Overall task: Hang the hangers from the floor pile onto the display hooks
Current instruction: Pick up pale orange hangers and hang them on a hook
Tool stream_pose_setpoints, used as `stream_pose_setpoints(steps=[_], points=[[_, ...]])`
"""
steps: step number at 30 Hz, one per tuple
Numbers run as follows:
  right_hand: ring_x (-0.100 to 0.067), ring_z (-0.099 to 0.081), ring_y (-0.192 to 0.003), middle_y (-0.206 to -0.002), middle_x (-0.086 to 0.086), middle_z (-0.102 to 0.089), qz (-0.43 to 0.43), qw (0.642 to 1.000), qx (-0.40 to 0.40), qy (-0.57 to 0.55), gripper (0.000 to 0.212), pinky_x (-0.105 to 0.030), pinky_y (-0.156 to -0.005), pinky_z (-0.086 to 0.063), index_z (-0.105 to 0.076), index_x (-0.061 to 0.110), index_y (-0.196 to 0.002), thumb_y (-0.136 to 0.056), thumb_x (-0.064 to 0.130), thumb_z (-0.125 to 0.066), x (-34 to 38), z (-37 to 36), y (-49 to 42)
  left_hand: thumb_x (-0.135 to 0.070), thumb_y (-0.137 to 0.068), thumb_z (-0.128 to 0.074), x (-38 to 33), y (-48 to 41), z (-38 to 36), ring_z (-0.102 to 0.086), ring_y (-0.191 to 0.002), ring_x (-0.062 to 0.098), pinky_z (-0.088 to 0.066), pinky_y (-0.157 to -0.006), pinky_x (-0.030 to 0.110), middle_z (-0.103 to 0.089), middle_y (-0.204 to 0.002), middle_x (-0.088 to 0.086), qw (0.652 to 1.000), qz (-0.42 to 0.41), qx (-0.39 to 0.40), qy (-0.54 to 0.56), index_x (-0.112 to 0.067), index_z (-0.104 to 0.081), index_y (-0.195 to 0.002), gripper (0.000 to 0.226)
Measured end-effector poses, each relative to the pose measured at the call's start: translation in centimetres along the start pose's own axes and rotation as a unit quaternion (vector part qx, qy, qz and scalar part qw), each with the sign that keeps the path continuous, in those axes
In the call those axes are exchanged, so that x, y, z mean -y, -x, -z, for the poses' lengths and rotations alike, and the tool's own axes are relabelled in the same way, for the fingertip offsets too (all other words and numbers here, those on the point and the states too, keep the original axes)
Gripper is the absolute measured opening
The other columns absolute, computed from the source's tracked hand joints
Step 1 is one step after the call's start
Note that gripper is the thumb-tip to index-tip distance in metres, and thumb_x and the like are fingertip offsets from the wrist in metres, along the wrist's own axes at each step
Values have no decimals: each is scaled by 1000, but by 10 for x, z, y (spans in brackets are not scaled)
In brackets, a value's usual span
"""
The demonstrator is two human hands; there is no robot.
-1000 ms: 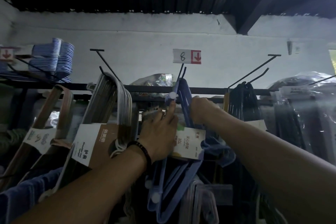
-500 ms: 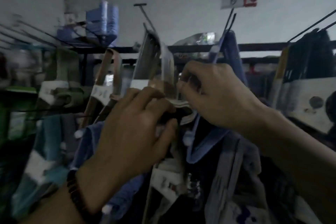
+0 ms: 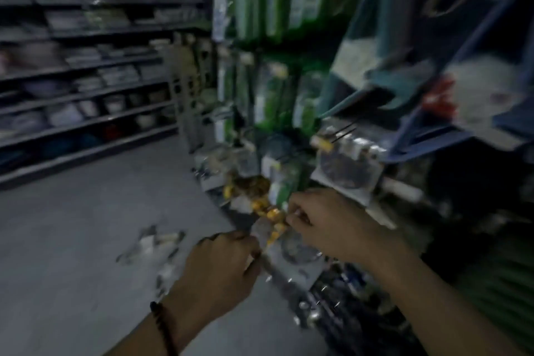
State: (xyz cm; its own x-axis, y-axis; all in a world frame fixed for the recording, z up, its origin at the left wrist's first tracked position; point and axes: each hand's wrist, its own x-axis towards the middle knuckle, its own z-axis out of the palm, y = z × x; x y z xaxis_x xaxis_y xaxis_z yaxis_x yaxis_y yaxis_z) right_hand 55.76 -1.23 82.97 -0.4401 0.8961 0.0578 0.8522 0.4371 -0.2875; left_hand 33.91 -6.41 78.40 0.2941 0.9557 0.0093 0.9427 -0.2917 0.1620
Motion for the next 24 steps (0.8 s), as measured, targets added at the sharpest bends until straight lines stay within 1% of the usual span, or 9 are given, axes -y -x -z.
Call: stream_pose_setpoints(steps=[4, 7, 8, 10, 13, 16, 18, 20, 24], points=[[-17, -57, -68, -77, -4, -59, 28, 993, 109, -45, 28, -45, -66, -55, -58, 18, -85, -100, 41, -54, 53, -109, -77, -60, -100, -44, 103, 33, -27, -67, -99, 15, -53, -80, 32, -65, -107, -11, 994, 95, 51, 21, -37, -62, -108, 31], [-8, -47, -66, -74, 4, -50, 50, 981, 178, -65, 25, -36, -64, -49, -51, 22, -84, -102, 38, -57, 87, -167, -128, -61, -99, -42, 172, 40, -53, -67, -103, 17, -56, -82, 35, -68, -110, -9, 984, 158, 81, 30, -35, -61, -111, 34], [-8, -48, -67, -76, 5, -49, 56, 976, 197, -73, 24, -36, -64, -48, -51, 24, -86, -102, 41, -57, 96, -185, -145, -61, -98, -43, 195, 40, -62, -68, -103, 17, -56, -82, 35, -69, -110, -10, 979, 180, 92, 34, -36, -61, -111, 33], [-14, -57, -76, -84, 6, -55, 50, 969, 228, -87, 22, -40, -69, -54, -54, 28, -90, -99, 48, -57, 109, -217, -183, -62, -96, -46, 238, 32, -82, -69, -100, 15, -56, -80, 33, -70, -108, -12, 966, 225, 116, 55, -39, -62, -110, 31], [-15, -62, -79, -89, 5, -60, 48, 963, 243, -106, 22, -40, -71, -57, -59, 25, -94, -98, 47, -58, 115, -261, -252, -64, -95, -50, 301, 1, -109, -69, -95, 13, -56, -78, 32, -70, -105, -15, 947, 265, 159, 86, -40, -64, -107, 30], [-18, -63, -83, -96, 1, -64, 36, 960, 257, -102, 21, -40, -74, -58, -59, 22, -97, -100, 41, -55, 111, -310, -337, -61, -97, -52, 373, -49, -133, -70, -97, 14, -55, -79, 30, -71, -104, -13, 937, 284, 178, 96, -39, -65, -107, 28], [-21, -63, -86, -101, -2, -64, 24, 952, 291, -91, 22, -40, -77, -57, -58, 20, -102, -102, 42, -53, 106, -348, -394, -60, -98, -51, 422, -87, -150, -70, -97, 16, -55, -80, 30, -70, -105, -10, 932, 299, 184, 85, -37, -64, -112, 29], [-22, -62, -86, -104, -5, -63, 17, 935, 345, -82, 25, -40, -79, -57, -57, 19, -104, -101, 44, -54, 104, -387, -448, -62, -98, -50, 470, -118, -168, -70, -94, 16, -59, -83, 33, -70, -106, -9, 924, 318, 194, 90, -38, -62, -115, 32], [-19, -63, -85, -104, -4, -64, 20, 910, 405, -86, 25, -38, -80, -57, -57, 20, -105, -101, 44, -54, 114, -454, -543, -66, -97, -49, 563, -157, -209, -71, -90, 11, -62, -81, 38, -72, -105, -13, 898, 350, 221, 148, -41, -63, -115, 34]])
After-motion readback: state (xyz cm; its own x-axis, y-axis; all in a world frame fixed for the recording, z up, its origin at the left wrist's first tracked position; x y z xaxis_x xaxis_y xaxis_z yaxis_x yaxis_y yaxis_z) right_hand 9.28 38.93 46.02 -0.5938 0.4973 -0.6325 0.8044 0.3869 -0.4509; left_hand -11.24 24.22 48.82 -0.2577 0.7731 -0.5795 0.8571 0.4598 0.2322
